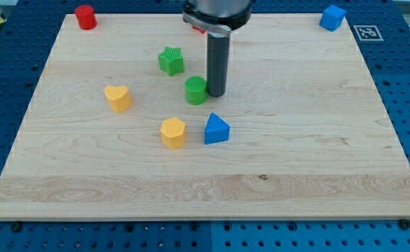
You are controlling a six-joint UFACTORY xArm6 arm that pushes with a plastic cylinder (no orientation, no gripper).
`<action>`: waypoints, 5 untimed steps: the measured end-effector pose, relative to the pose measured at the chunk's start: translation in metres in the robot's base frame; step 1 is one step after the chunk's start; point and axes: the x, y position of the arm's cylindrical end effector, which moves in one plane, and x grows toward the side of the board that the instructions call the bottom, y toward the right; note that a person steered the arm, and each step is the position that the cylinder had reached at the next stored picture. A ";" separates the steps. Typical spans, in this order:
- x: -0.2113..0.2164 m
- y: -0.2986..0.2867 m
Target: Slide the green circle towards the center left of the board
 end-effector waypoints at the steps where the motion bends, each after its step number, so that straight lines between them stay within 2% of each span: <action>1: 0.005 -0.004; 2: 0.016 -0.022; 5: 0.013 -0.075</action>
